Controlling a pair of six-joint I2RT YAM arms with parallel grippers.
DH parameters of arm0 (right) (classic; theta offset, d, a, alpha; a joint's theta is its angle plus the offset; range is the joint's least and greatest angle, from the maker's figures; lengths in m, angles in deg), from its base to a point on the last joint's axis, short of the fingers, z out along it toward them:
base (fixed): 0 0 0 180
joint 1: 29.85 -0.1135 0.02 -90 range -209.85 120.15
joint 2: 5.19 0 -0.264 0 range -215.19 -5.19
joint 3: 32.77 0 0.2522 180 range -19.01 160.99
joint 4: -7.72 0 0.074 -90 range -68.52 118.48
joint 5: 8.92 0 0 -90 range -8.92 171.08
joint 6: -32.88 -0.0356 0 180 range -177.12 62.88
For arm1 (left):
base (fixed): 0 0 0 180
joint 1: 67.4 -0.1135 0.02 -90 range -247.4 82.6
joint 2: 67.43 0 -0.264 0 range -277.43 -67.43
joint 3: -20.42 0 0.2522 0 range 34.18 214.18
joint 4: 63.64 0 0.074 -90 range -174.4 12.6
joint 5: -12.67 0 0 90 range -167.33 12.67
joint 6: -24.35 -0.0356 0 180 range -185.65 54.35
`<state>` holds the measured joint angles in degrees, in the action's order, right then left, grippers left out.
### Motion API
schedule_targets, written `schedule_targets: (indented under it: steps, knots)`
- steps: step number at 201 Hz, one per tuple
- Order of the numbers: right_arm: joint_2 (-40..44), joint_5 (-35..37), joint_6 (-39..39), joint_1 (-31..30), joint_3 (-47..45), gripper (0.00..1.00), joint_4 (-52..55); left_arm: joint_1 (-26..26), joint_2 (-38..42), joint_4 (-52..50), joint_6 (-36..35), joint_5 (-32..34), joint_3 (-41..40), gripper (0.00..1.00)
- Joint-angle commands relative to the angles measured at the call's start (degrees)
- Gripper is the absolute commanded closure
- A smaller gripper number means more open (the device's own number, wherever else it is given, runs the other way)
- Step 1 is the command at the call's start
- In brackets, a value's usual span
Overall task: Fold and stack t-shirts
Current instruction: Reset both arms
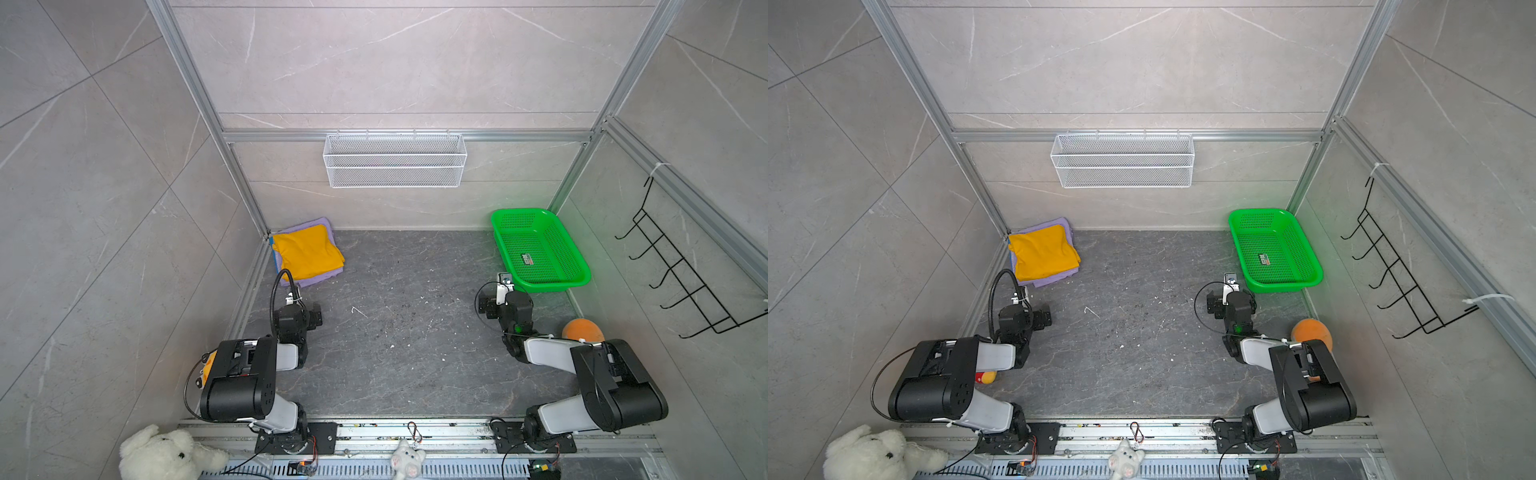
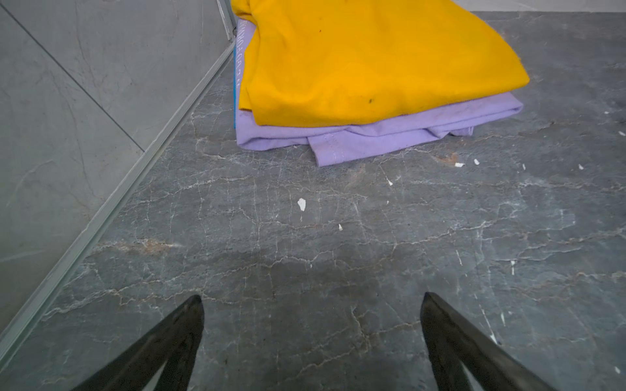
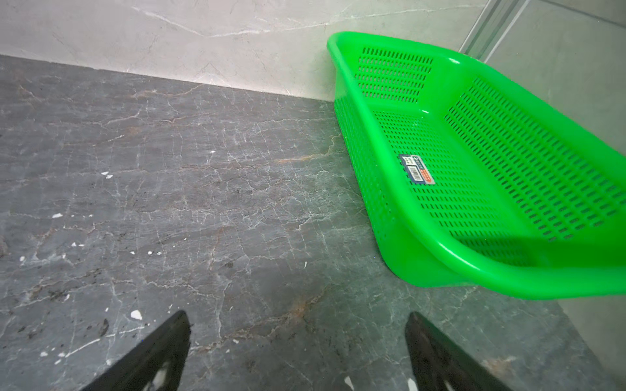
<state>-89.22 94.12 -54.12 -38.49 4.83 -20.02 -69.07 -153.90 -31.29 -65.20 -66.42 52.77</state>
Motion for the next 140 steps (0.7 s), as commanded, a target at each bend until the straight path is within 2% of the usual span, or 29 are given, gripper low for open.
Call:
schedule_targets:
  steps: [1,23,43,55,87,102,140]
  knots:
    - [-0.96,-4.60,-3.75,1.69,0.13,0.01,-0.99,-0.53,0.35,3.45,1.14,-2.15,1.67,0.00]
    - [-0.83,-4.42,-3.58,1.70,-0.78,0.01,-1.97,-0.50,0.56,3.97,1.08,-1.50,1.23,0.00]
    - [-3.64,-4.47,-3.02,1.69,-3.66,0.01,-11.35,-1.38,0.89,6.80,3.59,1.61,-0.44,0.00]
    - [-2.36,-4.54,-3.07,1.70,-3.16,0.01,-7.67,-1.16,0.73,4.76,3.58,2.75,0.67,0.00]
    - [-2.68,-4.47,-3.05,1.68,-3.19,0.01,-8.35,-0.49,0.70,4.73,3.26,3.53,0.74,0.00]
    - [-2.83,-4.42,-3.01,1.70,-3.31,0.01,-8.81,1.58,0.36,4.82,1.60,5.44,0.98,0.00]
    - [-2.81,-4.42,-3.01,1.70,-3.35,0.01,-8.70,1.59,0.39,5.04,1.57,5.34,0.88,0.00]
